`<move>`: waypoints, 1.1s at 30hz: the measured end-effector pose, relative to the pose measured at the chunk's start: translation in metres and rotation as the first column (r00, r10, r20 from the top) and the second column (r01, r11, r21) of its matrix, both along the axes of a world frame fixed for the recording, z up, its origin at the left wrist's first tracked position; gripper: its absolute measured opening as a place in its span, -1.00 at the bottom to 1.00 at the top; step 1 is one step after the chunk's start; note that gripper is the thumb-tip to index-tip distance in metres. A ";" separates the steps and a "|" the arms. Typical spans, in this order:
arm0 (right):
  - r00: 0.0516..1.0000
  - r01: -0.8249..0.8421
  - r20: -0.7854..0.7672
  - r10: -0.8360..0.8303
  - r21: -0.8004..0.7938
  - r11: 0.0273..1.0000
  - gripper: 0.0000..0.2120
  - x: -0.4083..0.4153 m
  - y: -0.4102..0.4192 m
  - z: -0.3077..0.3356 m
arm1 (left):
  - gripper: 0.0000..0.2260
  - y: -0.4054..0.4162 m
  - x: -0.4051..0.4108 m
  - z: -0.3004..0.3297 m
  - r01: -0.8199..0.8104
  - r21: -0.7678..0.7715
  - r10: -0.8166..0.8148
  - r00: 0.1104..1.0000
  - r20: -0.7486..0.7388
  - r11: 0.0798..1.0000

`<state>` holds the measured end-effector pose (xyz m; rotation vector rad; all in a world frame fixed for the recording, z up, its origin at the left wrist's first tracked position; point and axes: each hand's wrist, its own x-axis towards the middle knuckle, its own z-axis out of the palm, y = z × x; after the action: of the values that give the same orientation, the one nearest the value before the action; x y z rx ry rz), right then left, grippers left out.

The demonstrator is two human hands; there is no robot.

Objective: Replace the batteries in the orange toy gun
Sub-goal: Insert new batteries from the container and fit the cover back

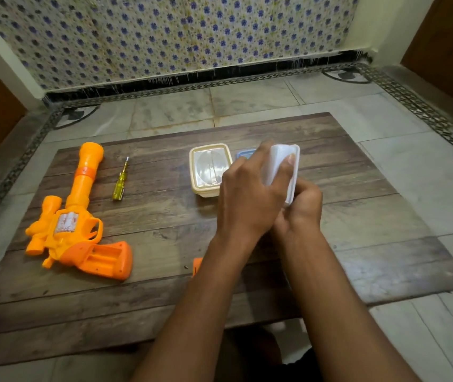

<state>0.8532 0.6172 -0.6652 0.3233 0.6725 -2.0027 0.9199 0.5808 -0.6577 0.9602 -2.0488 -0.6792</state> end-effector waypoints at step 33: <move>0.989 0.107 -0.104 -0.100 0.064 0.992 -0.71 -0.047 0.014 -0.010 | -0.58 0.005 0.018 -0.016 0.412 0.788 -0.157 0.910 -0.385 0.458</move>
<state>0.8067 0.6310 -0.6754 0.3049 0.8045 -2.1089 0.9382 0.5859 -0.6734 0.9386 -1.5708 -2.0535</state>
